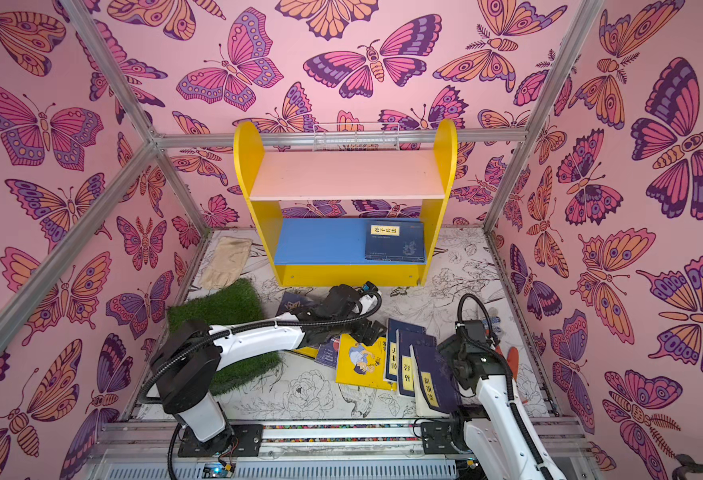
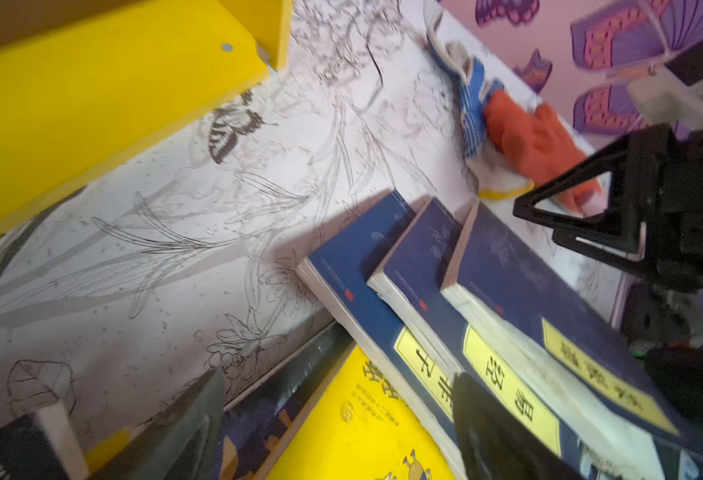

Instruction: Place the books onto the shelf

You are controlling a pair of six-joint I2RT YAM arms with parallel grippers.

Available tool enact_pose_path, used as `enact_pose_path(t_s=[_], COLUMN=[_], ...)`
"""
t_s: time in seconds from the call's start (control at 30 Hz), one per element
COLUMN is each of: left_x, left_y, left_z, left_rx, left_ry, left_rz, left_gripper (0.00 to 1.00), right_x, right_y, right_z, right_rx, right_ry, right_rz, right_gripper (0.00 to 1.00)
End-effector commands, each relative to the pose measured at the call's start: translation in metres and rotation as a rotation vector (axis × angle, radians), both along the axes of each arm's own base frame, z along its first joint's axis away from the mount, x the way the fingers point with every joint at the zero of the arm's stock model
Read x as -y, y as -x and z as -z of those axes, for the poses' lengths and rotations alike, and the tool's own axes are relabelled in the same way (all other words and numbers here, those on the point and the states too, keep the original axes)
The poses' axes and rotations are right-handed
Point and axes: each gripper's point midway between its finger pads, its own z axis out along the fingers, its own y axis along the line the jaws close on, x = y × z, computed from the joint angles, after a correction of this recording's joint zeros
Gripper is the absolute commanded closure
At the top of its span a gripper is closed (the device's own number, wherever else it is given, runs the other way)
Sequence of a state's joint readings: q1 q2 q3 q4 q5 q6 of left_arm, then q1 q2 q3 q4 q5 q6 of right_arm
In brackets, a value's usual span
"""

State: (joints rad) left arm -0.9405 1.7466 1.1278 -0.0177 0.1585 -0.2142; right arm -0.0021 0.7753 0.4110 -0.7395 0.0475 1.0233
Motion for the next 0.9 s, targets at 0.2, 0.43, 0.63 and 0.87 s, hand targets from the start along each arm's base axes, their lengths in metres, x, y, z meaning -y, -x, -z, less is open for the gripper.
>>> enact_pose_path(t_s=[0.2,0.43,0.63,0.87], left_x=[0.012,0.006,0.001,-0.004], left_y=[0.048,0.056,0.053,0.048], left_z=[0.023,0.022,0.024,0.034], left_rx=[-0.065,-0.136,-0.175,-0.214], left_ry=[-0.077,-0.064,-0.049,-0.056], left_rz=[0.282,0.315,0.304,0.275], left_gripper=[0.09,0.10,0.10,0.16], right_x=[-0.023,-0.080,-0.136,-0.169], right_y=[0.008,-0.061,-0.108,-0.132], right_z=[0.014,0.007,-0.025,-0.047], right_rx=[-0.138,0.135,0.254,0.314], right_ry=[-0.142,-0.496,-0.552,-0.556], right_rz=[-0.089,-0.136,-0.344,-0.453], right_gripper=[0.09,0.18,0.18,0.18])
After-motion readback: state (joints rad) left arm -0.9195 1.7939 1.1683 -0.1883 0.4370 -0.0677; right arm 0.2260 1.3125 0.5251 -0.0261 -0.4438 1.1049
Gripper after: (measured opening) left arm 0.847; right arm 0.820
